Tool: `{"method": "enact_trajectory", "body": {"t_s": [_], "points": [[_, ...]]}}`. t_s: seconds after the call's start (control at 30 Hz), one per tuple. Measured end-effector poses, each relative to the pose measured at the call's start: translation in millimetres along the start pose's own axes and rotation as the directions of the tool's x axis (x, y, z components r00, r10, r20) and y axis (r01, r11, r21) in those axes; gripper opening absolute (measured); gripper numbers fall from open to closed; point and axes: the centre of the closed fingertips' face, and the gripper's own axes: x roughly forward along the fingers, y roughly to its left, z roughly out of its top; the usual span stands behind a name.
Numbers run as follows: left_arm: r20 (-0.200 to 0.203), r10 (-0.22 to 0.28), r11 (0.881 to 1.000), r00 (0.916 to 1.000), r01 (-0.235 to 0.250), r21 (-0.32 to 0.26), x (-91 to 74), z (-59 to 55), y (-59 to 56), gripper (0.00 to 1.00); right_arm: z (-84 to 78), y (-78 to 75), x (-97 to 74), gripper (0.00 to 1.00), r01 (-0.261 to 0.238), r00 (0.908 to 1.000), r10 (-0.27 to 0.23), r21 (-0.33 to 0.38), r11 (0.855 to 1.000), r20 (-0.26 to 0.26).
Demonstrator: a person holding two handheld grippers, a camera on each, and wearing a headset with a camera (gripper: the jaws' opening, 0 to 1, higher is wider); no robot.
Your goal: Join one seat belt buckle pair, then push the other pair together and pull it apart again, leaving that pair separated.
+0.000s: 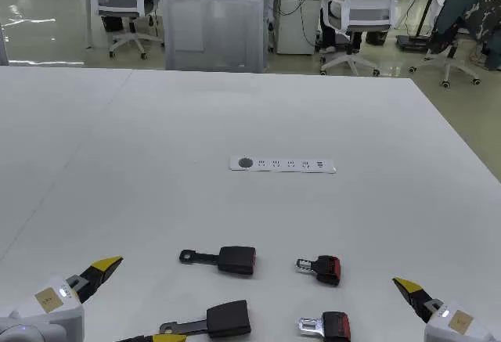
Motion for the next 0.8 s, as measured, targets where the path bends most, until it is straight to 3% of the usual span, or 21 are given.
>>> {"method": "enact_trajectory", "body": {"t_s": [0.8], "points": [[0.01, -0.005, 1.0, 0.9999, 0.005, 0.005, -1.8, 2.2, -0.9, 0.96, 2.9, -0.8, -4.0, 0.96, 0.009, 0.9999, -0.009, -0.001, 1.0, 0.01]]}}
